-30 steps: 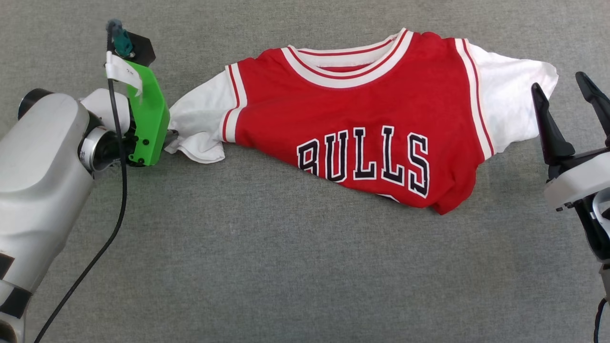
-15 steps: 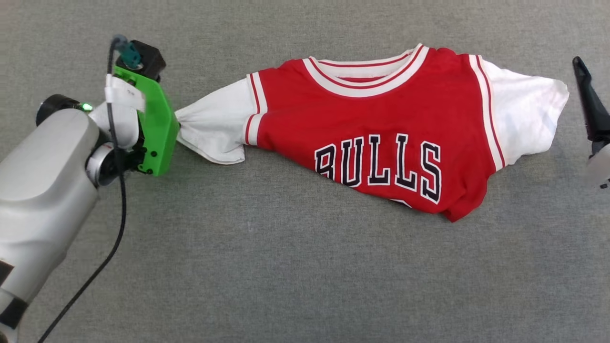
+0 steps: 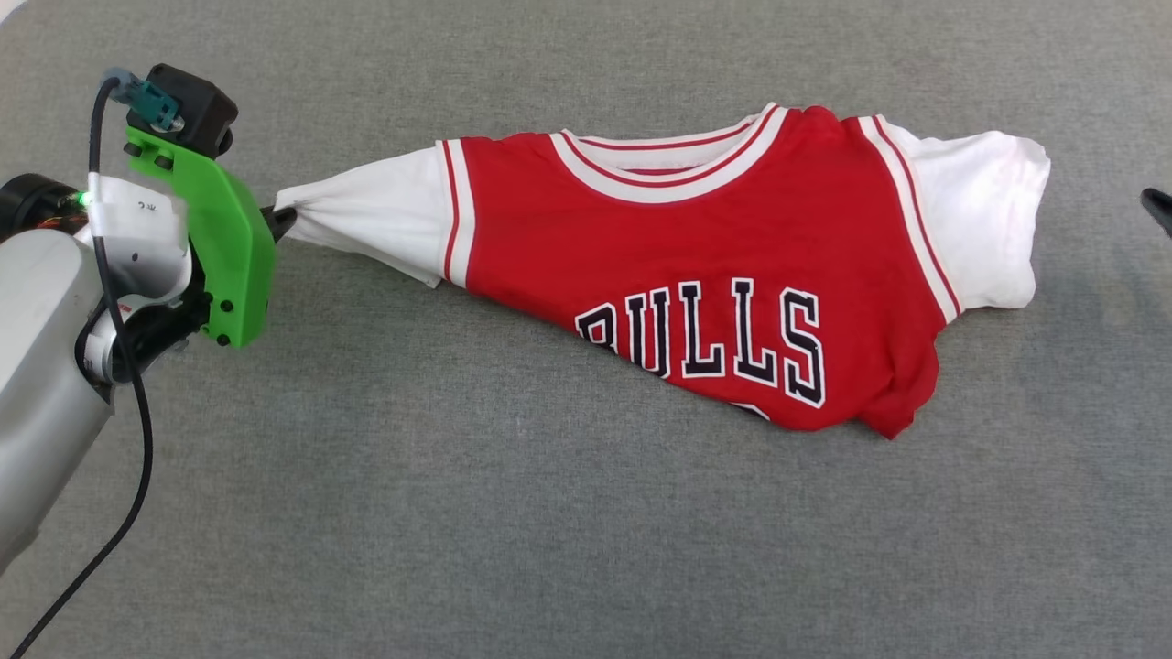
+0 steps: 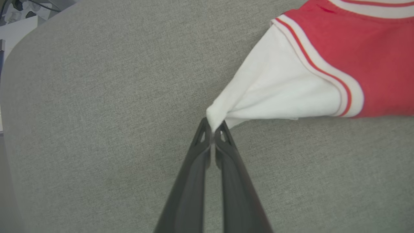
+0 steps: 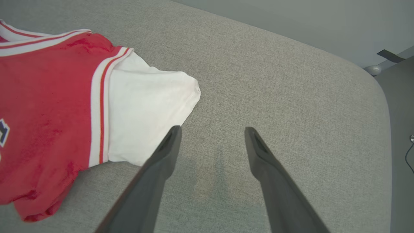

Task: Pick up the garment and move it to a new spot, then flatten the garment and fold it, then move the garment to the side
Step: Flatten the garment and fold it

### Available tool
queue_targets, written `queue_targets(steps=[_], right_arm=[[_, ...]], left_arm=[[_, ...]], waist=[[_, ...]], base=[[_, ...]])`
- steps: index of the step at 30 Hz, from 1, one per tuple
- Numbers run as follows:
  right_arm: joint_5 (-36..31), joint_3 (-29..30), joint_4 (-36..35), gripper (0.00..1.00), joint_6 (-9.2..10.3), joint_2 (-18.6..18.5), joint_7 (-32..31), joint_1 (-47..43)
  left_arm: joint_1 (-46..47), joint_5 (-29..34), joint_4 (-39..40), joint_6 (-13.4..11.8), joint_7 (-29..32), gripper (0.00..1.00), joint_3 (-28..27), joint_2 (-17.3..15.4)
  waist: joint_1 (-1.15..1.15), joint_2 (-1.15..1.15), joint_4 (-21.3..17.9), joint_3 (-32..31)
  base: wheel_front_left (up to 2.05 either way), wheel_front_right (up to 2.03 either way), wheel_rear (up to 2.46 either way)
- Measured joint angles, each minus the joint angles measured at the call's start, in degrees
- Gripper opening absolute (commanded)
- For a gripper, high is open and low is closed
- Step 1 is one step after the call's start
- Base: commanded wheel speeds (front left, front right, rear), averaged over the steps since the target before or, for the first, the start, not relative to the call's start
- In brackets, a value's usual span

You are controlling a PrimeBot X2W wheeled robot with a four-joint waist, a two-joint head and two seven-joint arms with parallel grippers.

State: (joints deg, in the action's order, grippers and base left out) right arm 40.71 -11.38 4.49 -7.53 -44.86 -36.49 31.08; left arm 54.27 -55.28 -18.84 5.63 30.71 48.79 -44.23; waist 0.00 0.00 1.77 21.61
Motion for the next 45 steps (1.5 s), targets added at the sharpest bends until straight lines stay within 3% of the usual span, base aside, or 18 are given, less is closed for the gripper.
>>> queue_targets(steps=[9,18,25,26,27,39,45], right_arm=[[1.31,-5.95,8.76,1.00,0.00,0.46,-9.25,12.91],[-1.75,-11.41,21.50,1.00,0.00,6.09,-7.43,21.56],[-1.29,-17.46,25.05,1.00,0.10,5.28,-6.60,23.04],[-0.78,-17.83,25.18,0.44,0.18,5.21,-5.91,23.10],[-0.19,-18.26,25.53,0.00,0.19,5.17,-4.52,23.09],[-0.02,-22.50,26.14,0.00,-0.01,5.42,18.34,23.07],[-0.04,-22.06,23.09,0.00,-0.01,4.27,24.03,23.11]], left_arm=[[0.64,1.14,4.89,-1.46,-1.21,0.00,-0.02,1.35],[2.90,3.15,6.75,-1.85,-2.45,0.00,-0.20,2.56],[2.94,3.36,5.79,-1.82,-3.74,0.00,-0.05,3.13],[2.94,3.36,5.53,-1.81,-3.97,0.00,-0.02,3.14],[2.94,3.48,5.15,-1.77,-4.19,0.00,0.10,3.12],[2.66,5.57,3.34,-1.25,-12.69,0.00,-0.59,2.82],[2.68,7.68,6.57,-2.44,-16.45,0.00,-1.89,1.36]], waist=[[0.00,0.00,2.11,4.01],[0.00,0.00,3.97,8.53],[-0.01,0.00,4.73,9.74],[0.00,0.00,4.69,9.61],[0.00,0.00,4.59,9.40],[0.00,0.00,2.67,2.13],[0.00,0.00,1.31,-2.42]], base=[[0.00,0.00,0.00],[0.00,0.00,0.00],[0.00,0.00,0.00],[0.00,0.00,0.00],[0.00,0.00,0.00],[0.00,0.00,0.00],[0.00,0.00,0.00]])
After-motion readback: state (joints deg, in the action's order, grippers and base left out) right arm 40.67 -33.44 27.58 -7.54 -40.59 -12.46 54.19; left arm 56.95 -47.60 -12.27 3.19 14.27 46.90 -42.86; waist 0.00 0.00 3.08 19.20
